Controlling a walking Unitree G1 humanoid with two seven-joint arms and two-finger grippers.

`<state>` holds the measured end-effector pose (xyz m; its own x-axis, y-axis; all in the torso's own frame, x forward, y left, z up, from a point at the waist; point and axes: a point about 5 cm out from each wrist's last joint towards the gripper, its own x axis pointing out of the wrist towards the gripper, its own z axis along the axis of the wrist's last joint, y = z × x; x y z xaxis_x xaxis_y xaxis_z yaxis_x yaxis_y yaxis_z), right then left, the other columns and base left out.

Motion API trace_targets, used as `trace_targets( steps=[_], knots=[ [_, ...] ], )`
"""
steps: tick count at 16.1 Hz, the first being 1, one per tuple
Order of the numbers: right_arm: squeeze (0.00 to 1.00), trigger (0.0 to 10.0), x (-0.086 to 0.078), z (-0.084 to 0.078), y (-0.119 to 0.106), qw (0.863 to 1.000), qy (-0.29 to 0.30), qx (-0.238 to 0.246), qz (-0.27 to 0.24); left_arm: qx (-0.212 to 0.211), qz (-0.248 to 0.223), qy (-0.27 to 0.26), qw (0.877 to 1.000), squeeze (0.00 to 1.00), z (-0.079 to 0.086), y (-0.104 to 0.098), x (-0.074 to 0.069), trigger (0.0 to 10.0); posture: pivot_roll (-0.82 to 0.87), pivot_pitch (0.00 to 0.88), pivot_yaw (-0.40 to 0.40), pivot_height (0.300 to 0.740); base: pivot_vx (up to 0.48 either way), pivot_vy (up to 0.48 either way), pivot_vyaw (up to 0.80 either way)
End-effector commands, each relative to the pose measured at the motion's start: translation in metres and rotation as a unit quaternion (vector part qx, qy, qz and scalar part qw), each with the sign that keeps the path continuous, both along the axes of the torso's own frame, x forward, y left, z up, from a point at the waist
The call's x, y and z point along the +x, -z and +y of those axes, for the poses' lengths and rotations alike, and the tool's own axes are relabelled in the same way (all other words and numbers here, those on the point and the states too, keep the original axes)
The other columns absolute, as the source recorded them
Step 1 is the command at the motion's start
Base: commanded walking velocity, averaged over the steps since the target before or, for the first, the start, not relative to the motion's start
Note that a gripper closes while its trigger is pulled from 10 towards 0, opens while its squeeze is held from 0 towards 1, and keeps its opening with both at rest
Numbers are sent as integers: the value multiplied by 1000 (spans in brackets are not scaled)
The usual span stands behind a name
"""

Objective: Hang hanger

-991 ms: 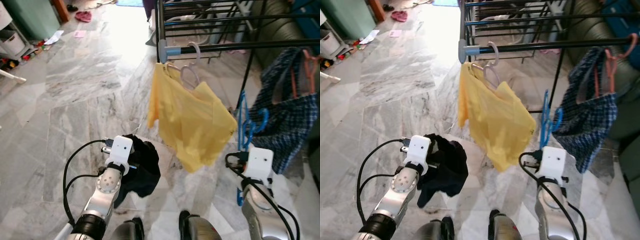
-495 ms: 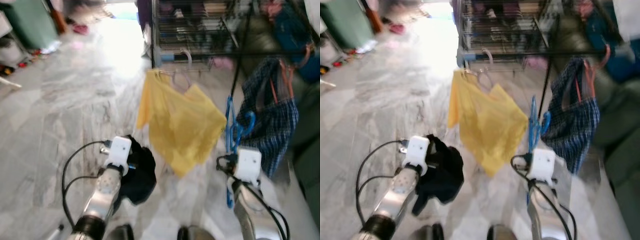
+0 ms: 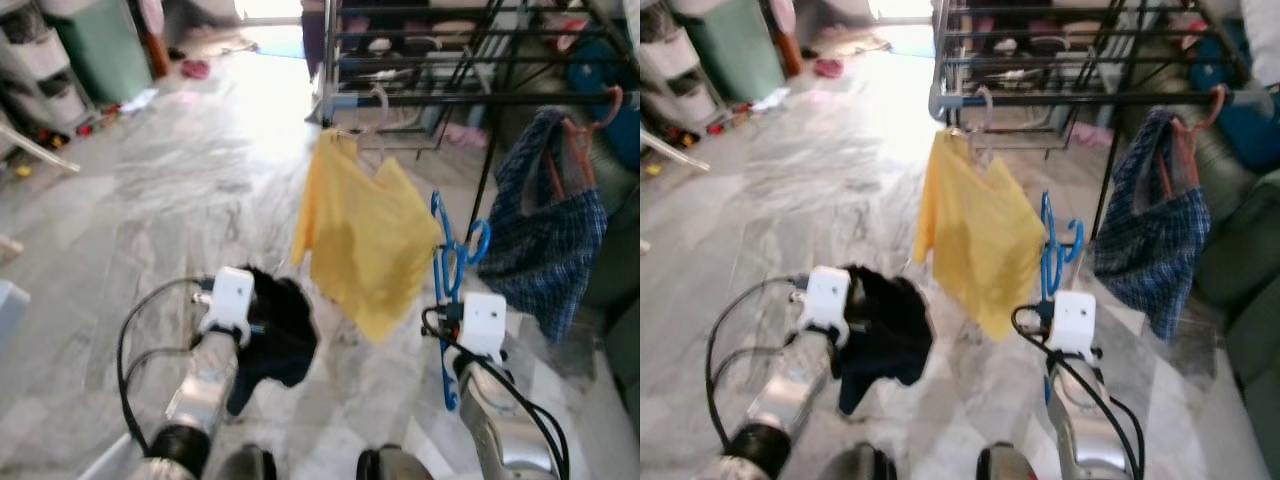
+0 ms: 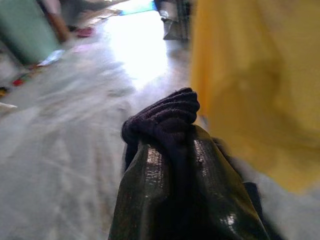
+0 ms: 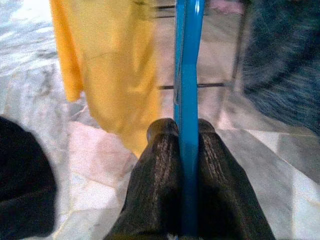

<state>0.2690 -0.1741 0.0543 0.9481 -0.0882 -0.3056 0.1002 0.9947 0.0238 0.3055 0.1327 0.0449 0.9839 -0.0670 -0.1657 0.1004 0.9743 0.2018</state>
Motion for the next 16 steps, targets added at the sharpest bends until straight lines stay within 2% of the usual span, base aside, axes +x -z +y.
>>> trace_targets(
  steps=[1,6,10,11,14,16],
  knots=[
    [0,10000,-3,2,6,1000,-6,12,14,7,-4,-2,1000,0,2,1,-2,10000,-127,116,-3,740,-315,0,0],
    [0,10000,-8,6,13,999,-15,18,25,14,7,16,1000,0,0,5,-5,10000,-128,111,16,740,-305,0,0],
    [0,10000,-15,0,18,999,2,24,32,15,9,29,999,0,-4,7,-7,10000,-139,101,29,740,-276,0,0],
    [0,10000,-22,-3,26,998,10,22,50,2,27,37,999,0,-5,13,-11,10000,-154,115,46,740,0,0,0],
    [0,10000,-24,-3,28,998,10,21,53,-18,34,44,998,0,-4,15,-15,10000,-156,122,51,740,0,0,0],
    [0,10000,-21,2,35,998,-10,17,60,-22,47,29,998,0,4,21,-17,10000,-126,101,26,740,0,0,0]
  ],
)
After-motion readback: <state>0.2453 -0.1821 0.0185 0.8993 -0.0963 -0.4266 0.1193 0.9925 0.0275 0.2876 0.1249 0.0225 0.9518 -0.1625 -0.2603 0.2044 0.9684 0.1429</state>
